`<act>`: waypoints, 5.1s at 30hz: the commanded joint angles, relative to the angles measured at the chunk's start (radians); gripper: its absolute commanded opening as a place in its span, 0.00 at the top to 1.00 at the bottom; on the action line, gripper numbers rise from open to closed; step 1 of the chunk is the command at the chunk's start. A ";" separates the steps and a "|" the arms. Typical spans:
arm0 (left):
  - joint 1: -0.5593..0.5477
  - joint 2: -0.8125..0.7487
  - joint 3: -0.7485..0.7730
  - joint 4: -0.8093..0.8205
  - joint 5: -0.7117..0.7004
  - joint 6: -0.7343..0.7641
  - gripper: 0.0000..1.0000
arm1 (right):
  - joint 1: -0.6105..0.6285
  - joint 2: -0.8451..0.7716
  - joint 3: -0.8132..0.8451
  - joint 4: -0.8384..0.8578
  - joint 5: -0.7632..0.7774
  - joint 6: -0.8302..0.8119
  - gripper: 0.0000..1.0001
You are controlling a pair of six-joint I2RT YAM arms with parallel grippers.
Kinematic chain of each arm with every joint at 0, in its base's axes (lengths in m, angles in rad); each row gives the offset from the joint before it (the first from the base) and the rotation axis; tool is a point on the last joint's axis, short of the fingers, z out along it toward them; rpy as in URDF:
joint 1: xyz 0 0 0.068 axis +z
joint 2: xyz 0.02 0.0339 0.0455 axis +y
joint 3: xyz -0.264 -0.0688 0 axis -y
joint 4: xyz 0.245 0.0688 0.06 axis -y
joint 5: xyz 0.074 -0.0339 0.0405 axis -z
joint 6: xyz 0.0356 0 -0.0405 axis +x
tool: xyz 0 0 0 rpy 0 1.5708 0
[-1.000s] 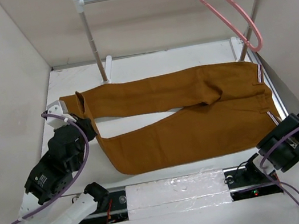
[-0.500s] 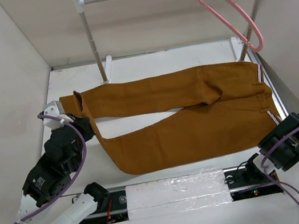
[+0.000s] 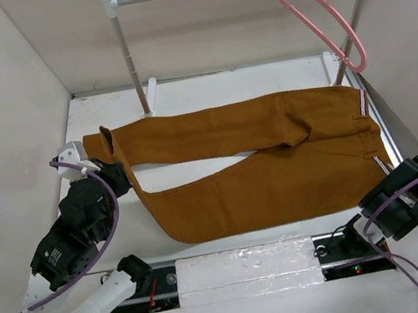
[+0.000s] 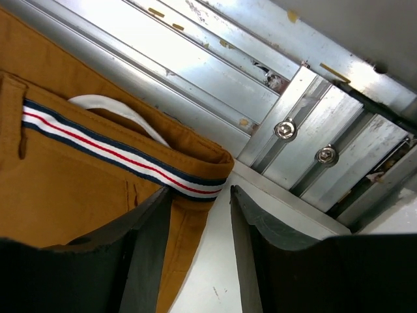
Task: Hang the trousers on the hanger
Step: Fold the trousers at the center of the board.
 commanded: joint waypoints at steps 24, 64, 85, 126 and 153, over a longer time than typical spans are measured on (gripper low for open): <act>-0.006 -0.001 0.023 0.403 -0.585 0.326 1.00 | 0.132 -0.203 0.216 -0.292 0.155 0.035 1.00; 0.844 0.943 0.227 0.276 -0.125 -0.041 1.00 | 0.517 0.702 1.242 -0.145 0.066 0.159 1.00; 0.886 1.401 0.803 0.214 -0.060 0.022 0.63 | 0.674 0.871 1.366 0.148 0.167 0.286 0.82; 0.996 1.189 -0.073 0.494 0.572 -0.232 0.25 | 0.485 0.353 0.076 0.597 -0.270 0.305 0.29; 1.091 1.058 -0.076 0.233 0.083 -0.147 1.00 | 0.413 -0.109 -0.076 0.208 -0.198 0.092 1.00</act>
